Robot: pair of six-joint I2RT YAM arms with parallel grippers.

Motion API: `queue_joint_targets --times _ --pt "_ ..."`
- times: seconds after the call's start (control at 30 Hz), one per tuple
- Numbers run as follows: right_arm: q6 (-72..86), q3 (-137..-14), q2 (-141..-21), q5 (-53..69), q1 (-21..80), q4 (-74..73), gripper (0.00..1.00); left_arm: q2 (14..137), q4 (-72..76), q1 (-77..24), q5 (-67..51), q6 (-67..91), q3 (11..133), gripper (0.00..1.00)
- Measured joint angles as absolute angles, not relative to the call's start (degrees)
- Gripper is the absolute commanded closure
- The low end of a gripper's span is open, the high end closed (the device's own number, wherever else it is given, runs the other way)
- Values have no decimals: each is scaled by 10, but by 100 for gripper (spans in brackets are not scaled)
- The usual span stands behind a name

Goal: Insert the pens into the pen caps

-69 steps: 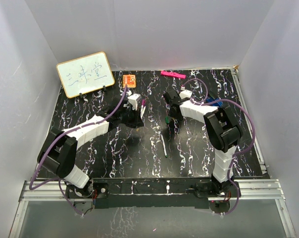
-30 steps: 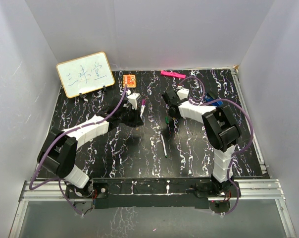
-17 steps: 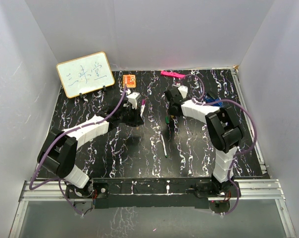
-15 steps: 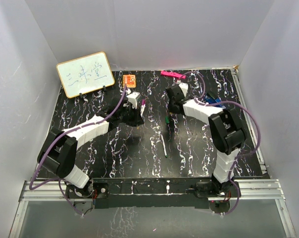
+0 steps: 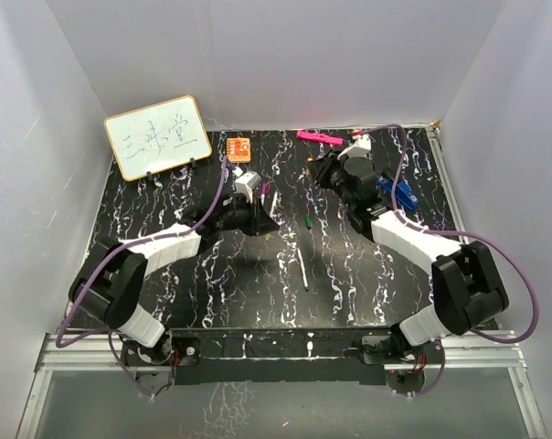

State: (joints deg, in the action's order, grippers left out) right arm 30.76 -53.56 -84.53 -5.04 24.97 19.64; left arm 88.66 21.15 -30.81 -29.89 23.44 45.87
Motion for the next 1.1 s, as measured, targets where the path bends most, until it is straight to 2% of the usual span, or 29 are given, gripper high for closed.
queue_joint_targets --times 0.3,0.57,1.1 --pt "361 -445 -819 47 250 387 100 887 397 -324 -383 343 433 100" --pt "420 -397 -818 103 250 524 100 899 511 -343 -412 421 426 100" --pt "462 -365 -792 135 250 590 100 907 487 -351 -398 409 423 100"
